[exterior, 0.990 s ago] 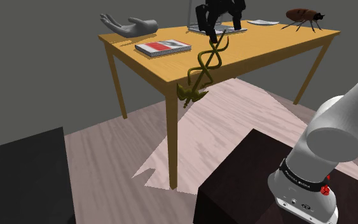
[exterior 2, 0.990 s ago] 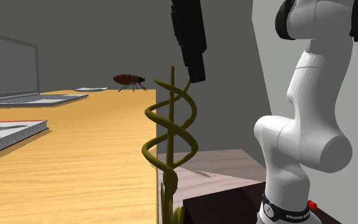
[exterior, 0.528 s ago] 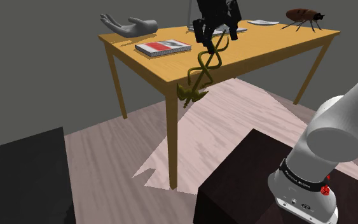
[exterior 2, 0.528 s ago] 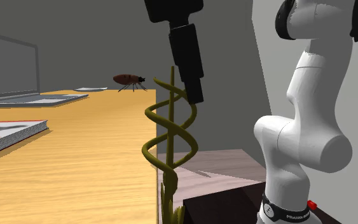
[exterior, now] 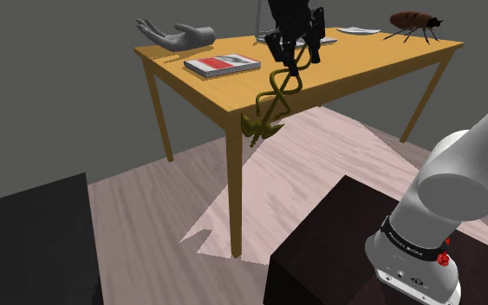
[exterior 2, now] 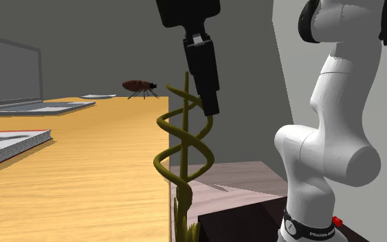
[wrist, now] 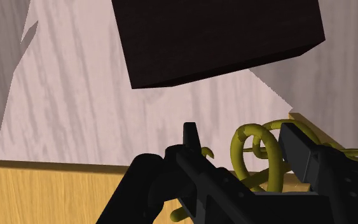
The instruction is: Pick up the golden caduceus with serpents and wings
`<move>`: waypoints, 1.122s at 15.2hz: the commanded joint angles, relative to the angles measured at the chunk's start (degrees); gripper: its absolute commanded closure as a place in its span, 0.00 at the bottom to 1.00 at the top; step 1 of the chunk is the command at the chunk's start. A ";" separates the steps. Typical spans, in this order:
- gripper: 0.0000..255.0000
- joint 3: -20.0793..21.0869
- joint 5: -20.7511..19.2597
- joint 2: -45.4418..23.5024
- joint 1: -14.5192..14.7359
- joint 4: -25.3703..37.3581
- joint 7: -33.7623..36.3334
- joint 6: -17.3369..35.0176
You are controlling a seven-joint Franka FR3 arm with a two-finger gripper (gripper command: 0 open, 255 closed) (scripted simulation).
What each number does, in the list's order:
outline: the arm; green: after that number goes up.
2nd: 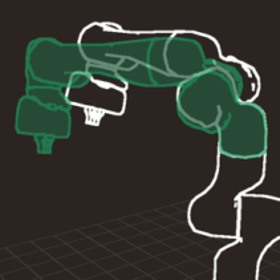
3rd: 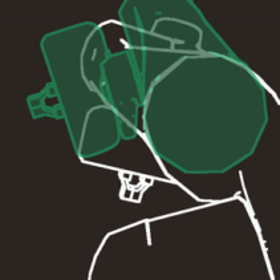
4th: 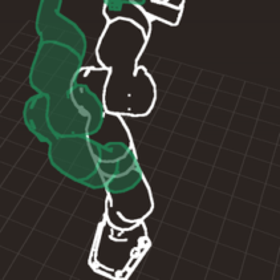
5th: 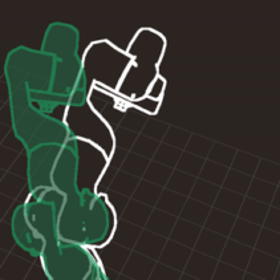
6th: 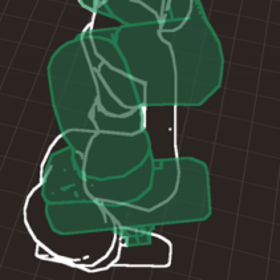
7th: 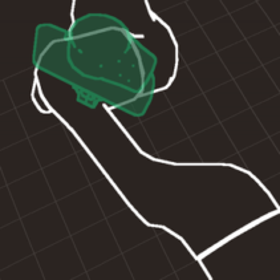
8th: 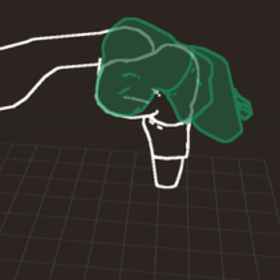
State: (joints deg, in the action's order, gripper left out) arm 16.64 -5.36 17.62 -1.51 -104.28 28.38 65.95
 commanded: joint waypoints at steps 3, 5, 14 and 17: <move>1.00 -0.03 -0.02 -0.09 -0.01 -0.04 -0.09 0.04; 1.00 0.02 -0.20 -0.60 -0.07 2.02 -0.22 -1.52; 1.00 0.49 -1.24 -3.73 -0.27 12.36 -0.68 -8.86; 1.00 0.75 -1.70 -5.09 -0.30 16.24 -0.78 -11.44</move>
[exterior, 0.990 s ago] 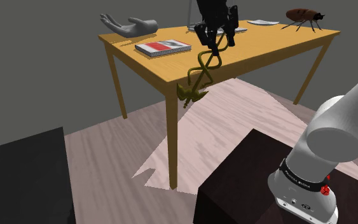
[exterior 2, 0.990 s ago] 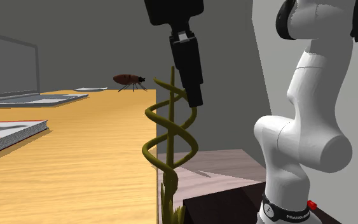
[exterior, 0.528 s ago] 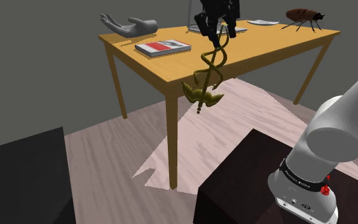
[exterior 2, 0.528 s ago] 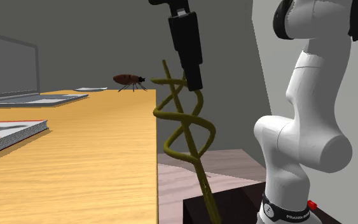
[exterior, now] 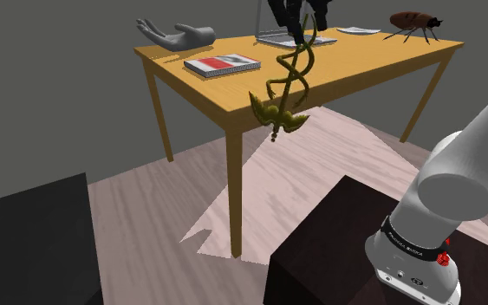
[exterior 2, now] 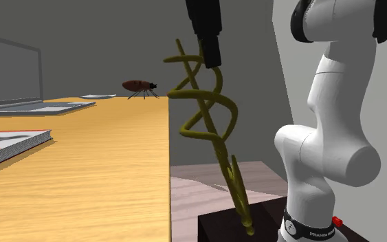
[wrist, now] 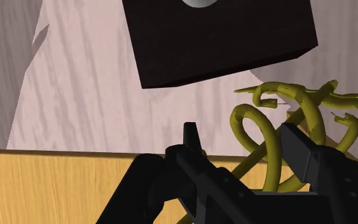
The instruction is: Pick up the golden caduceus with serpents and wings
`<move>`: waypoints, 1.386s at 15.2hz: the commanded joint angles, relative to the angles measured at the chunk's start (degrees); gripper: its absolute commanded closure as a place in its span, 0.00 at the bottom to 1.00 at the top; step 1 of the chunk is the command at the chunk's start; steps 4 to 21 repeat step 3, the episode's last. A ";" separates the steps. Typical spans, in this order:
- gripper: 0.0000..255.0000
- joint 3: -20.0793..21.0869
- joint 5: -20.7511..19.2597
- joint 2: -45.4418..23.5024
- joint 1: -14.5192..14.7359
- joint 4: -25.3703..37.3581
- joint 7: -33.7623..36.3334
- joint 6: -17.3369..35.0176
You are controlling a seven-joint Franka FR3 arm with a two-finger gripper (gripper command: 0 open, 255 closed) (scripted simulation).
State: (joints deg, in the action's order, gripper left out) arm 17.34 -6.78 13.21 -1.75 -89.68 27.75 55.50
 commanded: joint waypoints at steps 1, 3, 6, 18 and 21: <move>1.00 0.14 -0.45 -1.17 -0.06 3.00 -0.17 -1.88; 1.00 0.15 -0.47 -1.24 -0.06 3.20 -0.18 -2.01; 1.00 0.15 -0.47 -1.24 -0.06 3.20 -0.18 -2.01; 1.00 0.15 -0.47 -1.24 -0.06 3.20 -0.18 -2.01; 1.00 0.15 -0.47 -1.24 -0.06 3.20 -0.18 -2.01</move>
